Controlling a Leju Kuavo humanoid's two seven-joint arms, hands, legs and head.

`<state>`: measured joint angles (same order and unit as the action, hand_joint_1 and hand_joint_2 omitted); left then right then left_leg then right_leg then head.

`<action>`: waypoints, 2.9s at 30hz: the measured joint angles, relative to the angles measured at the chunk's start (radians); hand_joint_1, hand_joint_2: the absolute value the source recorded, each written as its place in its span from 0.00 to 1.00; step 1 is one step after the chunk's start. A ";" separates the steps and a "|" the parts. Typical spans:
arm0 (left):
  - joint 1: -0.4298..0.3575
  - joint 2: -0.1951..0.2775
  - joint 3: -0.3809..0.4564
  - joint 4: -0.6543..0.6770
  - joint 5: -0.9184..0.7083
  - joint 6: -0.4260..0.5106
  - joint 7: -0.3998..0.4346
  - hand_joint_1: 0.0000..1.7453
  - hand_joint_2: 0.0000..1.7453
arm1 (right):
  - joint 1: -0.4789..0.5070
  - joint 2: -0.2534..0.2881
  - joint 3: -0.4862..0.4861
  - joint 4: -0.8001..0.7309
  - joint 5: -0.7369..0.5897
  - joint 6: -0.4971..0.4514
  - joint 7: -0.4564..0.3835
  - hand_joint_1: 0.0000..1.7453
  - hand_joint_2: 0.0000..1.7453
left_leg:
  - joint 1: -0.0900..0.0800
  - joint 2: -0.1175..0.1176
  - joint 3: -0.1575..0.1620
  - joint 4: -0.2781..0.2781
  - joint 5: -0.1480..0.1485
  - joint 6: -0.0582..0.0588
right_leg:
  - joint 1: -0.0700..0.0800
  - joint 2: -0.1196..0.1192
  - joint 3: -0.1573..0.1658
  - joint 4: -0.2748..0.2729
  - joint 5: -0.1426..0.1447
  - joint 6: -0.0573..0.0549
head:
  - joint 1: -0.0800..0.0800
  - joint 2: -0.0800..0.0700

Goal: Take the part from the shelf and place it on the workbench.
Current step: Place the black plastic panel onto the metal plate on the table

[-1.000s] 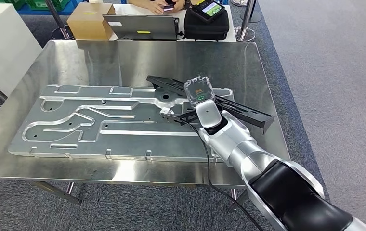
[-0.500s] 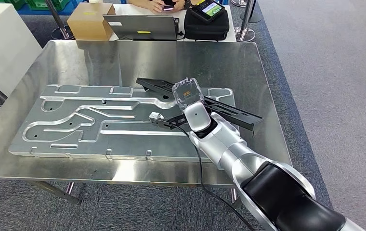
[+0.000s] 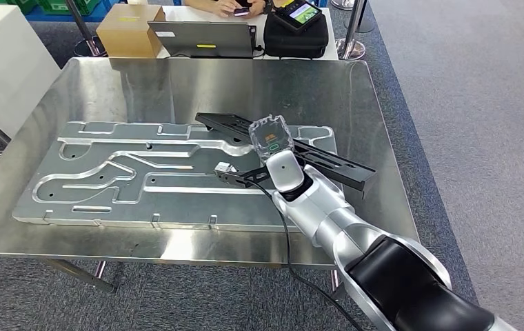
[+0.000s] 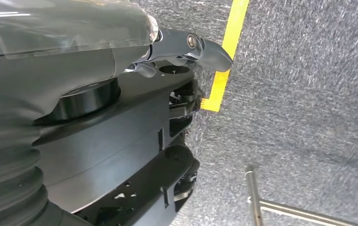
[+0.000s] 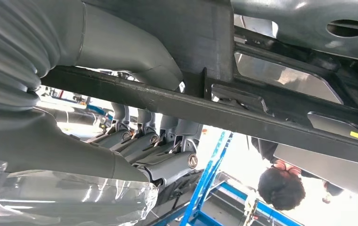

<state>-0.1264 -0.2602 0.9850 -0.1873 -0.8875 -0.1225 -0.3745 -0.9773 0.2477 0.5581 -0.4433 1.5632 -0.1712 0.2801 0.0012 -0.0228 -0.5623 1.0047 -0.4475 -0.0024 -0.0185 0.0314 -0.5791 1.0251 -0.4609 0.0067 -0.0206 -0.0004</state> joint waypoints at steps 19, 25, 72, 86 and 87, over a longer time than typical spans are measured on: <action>0.001 0.005 -0.010 0.000 0.005 0.001 0.045 0.00 1.00 | 0.025 -0.002 -0.025 -0.061 0.000 -0.013 -0.016 0.00 0.00 | 0.000 0.000 -0.001 0.001 0.000 0.000 | 0.000 -0.001 0.000 0.000 0.000 0.000 | 0.000 0.000; 0.001 0.005 -0.020 0.000 -0.005 -0.010 0.042 0.00 1.00 | 0.025 -0.002 -0.074 -0.083 -0.011 -0.028 -0.042 0.00 0.00 | 0.000 0.000 -0.001 0.001 0.000 0.000 | 0.000 -0.001 0.000 0.000 0.000 0.000 | 0.000 0.000; 0.028 0.013 0.025 -0.001 0.142 -0.077 -0.042 0.00 0.00 | 0.658 -0.176 -0.180 -0.848 -0.634 -0.177 -0.484 0.00 0.00 | 0.004 0.004 -0.005 -0.015 0.018 0.043 | 0.001 -0.020 -0.100 0.231 -0.136 0.035 | 0.001 0.000; 0.039 0.015 0.038 -0.001 0.142 -0.088 -0.045 0.00 0.00 | 0.938 -0.262 -0.267 -1.061 -0.656 -0.212 -0.499 0.00 0.00 | -0.003 0.007 -0.038 0.036 -0.008 0.012 | 0.004 -0.028 0.020 -0.006 -0.012 -0.007 | 0.001 0.000; 0.040 0.016 0.040 -0.001 0.141 -0.089 -0.045 0.00 0.00 | 0.984 -0.268 -0.285 -1.100 -0.659 -0.215 -0.501 0.00 0.00 | -0.002 0.008 -0.052 0.073 -0.040 0.003 | 0.002 -0.029 0.011 -0.009 -0.002 -0.019 | 0.001 0.000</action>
<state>-0.0868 -0.2442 1.0253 -0.1884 -0.7463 -0.2111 -0.4198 0.0068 -0.0202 0.2733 -1.5436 0.9042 -0.3858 -0.2214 -0.0007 -0.0144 -0.6145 1.0780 -0.4879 0.0002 -0.0162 0.0021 -0.5677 1.0158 -0.4634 -0.0119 -0.0199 -0.0004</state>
